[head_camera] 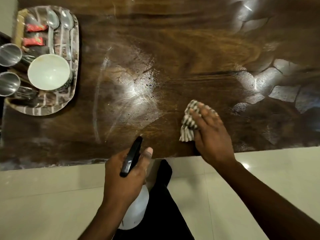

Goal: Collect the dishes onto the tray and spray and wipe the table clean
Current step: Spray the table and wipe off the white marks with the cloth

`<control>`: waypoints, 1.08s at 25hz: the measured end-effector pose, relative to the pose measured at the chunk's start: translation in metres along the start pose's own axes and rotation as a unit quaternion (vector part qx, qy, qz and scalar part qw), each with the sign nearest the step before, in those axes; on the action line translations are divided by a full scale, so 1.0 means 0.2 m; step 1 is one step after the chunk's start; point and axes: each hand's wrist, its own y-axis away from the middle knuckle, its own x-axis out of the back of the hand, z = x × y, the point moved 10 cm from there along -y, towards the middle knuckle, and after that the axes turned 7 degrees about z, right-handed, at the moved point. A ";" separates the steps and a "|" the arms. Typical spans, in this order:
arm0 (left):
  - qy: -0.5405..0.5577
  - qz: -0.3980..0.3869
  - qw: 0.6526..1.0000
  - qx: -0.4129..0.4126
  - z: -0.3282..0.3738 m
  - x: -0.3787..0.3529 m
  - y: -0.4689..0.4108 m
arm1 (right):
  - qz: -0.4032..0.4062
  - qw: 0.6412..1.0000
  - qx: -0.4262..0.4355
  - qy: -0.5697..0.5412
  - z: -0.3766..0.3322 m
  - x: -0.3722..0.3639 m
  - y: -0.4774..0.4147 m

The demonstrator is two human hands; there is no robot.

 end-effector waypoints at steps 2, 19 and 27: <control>0.012 0.004 1.000 -0.001 0.01 0.01 -0.01 | 0.047 0.989 -0.141 -0.024 0.07 0.02 -0.06; 0.047 0.074 0.996 0.037 0.10 0.13 -0.19 | 0.020 0.998 -0.044 -0.043 -0.22 -0.07 -0.75; 0.093 0.064 0.993 0.029 0.14 0.16 -0.25 | -0.170 0.853 0.490 -0.066 -1.07 -0.36 -0.01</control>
